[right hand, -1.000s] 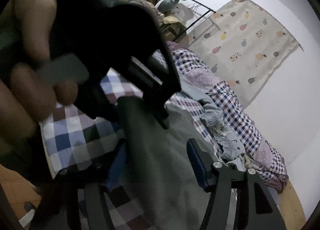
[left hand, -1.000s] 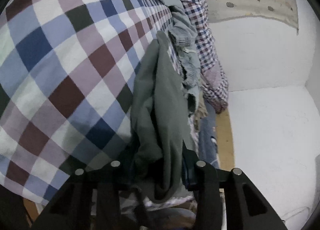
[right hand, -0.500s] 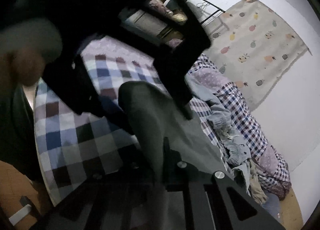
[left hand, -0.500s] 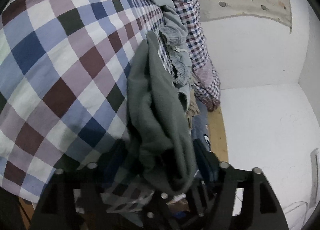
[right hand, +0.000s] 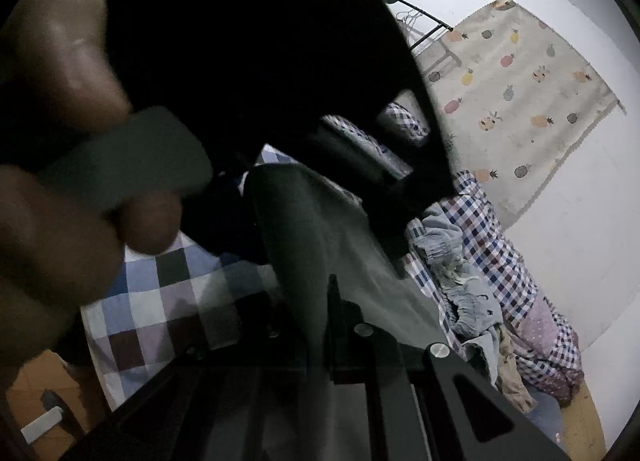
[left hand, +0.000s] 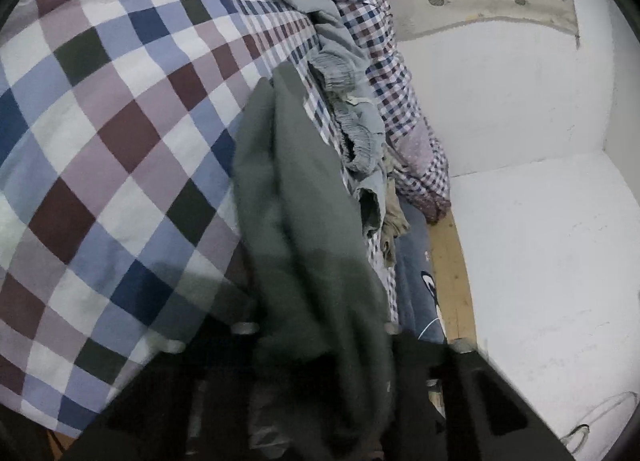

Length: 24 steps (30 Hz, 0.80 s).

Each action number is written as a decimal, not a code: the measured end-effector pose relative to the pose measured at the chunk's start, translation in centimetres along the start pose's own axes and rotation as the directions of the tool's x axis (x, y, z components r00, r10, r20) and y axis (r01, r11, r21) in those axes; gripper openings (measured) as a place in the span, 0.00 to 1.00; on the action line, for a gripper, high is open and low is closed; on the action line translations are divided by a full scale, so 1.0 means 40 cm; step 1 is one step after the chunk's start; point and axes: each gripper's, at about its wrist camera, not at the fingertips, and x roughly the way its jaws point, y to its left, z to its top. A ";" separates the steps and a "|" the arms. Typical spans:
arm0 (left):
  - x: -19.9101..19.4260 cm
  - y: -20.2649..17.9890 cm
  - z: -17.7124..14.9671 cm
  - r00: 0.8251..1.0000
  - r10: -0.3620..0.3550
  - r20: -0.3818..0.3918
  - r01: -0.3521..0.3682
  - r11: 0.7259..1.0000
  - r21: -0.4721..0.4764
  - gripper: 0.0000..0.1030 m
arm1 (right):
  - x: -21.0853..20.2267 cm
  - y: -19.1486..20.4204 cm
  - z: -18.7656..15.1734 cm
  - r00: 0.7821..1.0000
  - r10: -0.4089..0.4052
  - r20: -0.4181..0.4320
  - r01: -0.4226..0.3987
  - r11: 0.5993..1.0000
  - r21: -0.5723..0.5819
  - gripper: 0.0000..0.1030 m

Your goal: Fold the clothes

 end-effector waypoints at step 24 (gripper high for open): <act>-0.003 -0.050 0.059 0.984 -0.174 0.033 0.176 0.982 -0.073 0.09 | 0.006 -0.197 -0.397 0.867 -0.341 -0.364 0.352 0.935 -0.035 0.49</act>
